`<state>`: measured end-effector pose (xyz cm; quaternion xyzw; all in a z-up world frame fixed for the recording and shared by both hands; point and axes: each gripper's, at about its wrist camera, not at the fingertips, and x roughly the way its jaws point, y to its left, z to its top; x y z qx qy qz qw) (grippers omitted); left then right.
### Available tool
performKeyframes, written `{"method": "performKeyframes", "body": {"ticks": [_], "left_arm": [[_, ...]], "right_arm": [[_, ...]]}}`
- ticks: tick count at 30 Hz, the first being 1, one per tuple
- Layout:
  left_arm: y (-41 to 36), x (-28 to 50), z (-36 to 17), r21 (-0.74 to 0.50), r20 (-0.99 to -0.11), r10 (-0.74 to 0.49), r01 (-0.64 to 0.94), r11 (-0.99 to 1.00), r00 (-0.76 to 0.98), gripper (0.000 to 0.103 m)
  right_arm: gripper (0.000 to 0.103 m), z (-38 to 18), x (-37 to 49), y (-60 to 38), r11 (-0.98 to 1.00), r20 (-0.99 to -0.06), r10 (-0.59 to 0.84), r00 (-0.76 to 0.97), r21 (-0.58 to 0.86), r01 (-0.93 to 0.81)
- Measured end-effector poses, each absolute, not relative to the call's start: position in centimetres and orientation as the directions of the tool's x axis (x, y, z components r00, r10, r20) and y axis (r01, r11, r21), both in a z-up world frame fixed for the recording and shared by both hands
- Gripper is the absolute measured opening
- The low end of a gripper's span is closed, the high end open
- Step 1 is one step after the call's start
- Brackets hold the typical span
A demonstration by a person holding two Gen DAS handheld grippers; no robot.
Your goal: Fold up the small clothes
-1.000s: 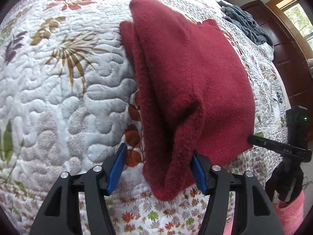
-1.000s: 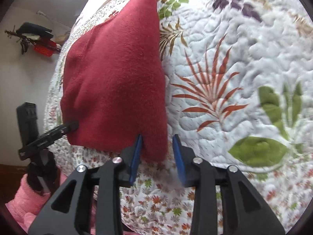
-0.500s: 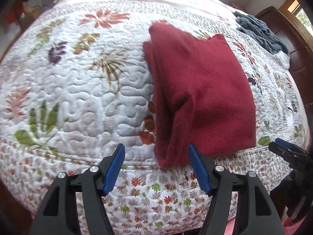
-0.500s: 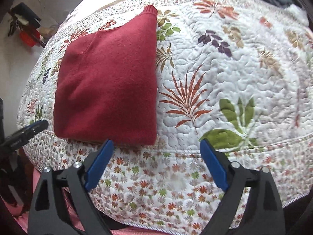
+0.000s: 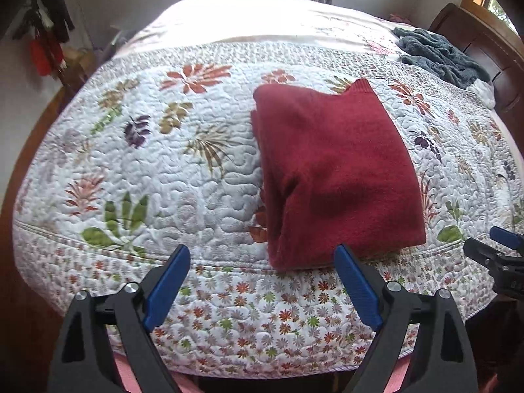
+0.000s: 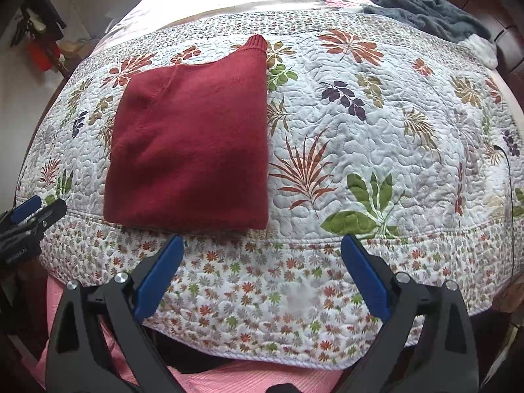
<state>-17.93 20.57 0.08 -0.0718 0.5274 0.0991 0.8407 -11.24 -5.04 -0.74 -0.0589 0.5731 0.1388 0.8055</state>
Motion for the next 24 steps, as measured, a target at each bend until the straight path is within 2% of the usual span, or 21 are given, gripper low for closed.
{"method": "performKeyframes", "body": {"ticks": [11, 24], "left_arm": [[19.4, -19.5, 2.1, -0.001, -0.897, 0.113, -0.257, 0.966, 0.427, 0.092], [19.1, -20.6, 3.5, 0.023, -0.886, 0.149, -0.279, 0.960, 0.439, 0.092]], "right_arm": [[0.097, 1.5, -13.3, -4.5, 0.963, -0.936, 0.043, 0.348, -0.054, -0.264], [0.098, 5.4, -15.0, -4.0, 0.960, -0.896, 0.072, 0.438, -0.057, -0.276]]}}
